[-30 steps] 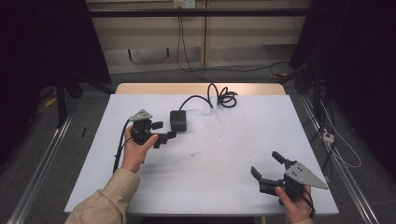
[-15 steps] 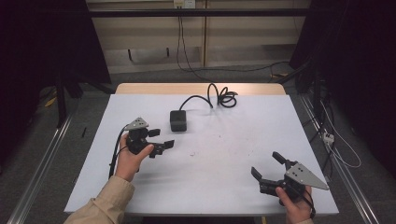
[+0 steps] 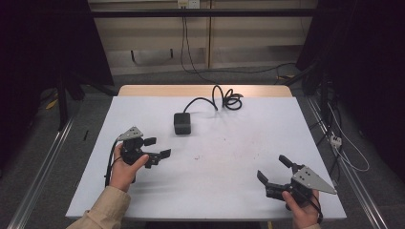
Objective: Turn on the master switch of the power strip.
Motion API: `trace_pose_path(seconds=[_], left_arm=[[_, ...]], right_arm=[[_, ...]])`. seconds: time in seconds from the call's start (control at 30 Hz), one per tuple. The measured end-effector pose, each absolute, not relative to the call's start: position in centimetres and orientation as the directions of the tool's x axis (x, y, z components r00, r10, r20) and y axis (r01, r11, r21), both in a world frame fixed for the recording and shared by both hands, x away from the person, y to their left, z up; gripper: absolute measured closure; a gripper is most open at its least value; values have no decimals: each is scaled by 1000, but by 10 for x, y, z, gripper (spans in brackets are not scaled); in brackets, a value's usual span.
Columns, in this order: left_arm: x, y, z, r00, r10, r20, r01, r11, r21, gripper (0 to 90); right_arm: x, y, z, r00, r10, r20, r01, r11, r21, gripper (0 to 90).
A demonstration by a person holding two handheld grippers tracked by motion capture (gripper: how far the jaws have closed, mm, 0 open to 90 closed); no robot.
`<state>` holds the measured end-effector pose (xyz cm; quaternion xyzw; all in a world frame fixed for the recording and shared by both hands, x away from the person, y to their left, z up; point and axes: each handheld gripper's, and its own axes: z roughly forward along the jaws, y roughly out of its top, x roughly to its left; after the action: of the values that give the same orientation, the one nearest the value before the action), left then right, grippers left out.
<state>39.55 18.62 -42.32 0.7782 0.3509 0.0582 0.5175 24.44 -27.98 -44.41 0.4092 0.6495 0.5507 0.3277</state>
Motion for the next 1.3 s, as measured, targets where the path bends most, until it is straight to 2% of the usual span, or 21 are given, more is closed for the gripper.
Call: trace_pose_path(seconds=[1.3], left_arm=[[369, 217, -435, 738, 625, -255, 482, -224, 847, 100]], right_arm=[[245, -279, -444, -452, 891, 34, 174, 51, 983, 58]])
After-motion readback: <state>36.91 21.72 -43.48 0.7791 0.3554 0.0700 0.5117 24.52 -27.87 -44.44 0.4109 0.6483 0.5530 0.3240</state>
